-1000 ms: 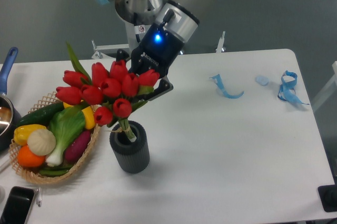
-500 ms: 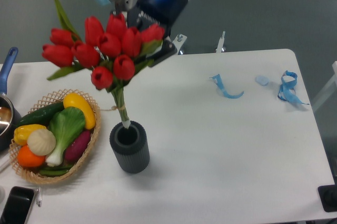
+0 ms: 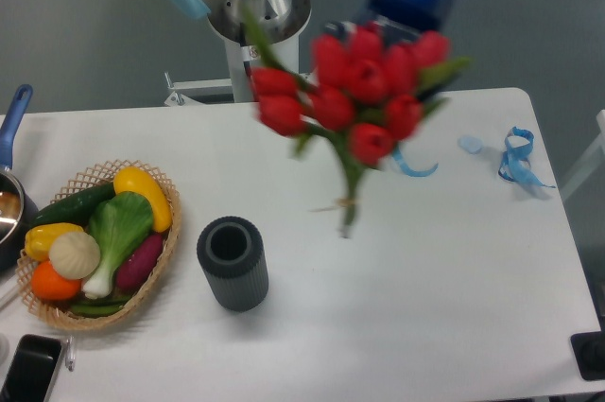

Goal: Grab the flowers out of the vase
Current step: 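Lift the gripped tulips up out of the black vase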

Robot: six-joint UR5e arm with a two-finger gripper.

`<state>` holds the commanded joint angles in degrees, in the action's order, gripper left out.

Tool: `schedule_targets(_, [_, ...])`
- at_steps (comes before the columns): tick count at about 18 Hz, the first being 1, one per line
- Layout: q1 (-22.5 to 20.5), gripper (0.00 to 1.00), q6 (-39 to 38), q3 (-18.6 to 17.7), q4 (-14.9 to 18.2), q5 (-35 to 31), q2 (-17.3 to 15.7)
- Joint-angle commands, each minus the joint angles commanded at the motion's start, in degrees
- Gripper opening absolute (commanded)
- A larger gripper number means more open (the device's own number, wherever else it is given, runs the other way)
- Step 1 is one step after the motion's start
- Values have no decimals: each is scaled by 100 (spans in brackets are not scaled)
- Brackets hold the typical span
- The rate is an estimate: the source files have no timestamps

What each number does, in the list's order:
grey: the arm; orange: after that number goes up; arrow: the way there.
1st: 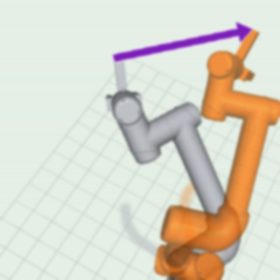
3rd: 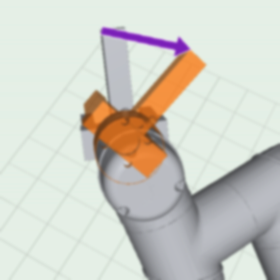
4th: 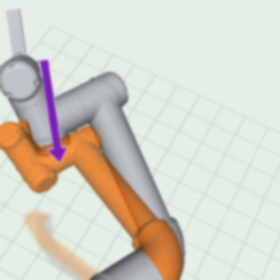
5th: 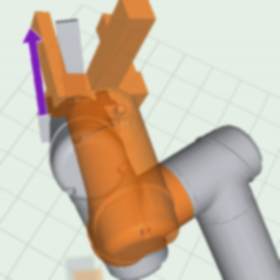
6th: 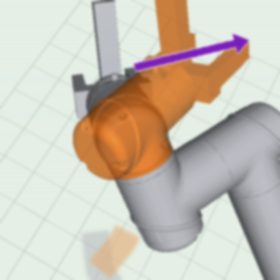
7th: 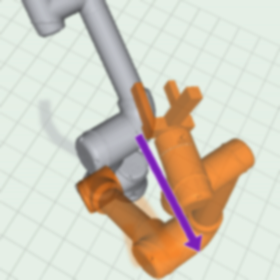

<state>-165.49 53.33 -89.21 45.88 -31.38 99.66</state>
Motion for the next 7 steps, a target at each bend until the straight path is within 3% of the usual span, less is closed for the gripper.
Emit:
schedule_targets(3, [-123,34,248,0,-9,-9,203])
schedule_targets(7, [-194,34,301,-105,-9,-17,212])
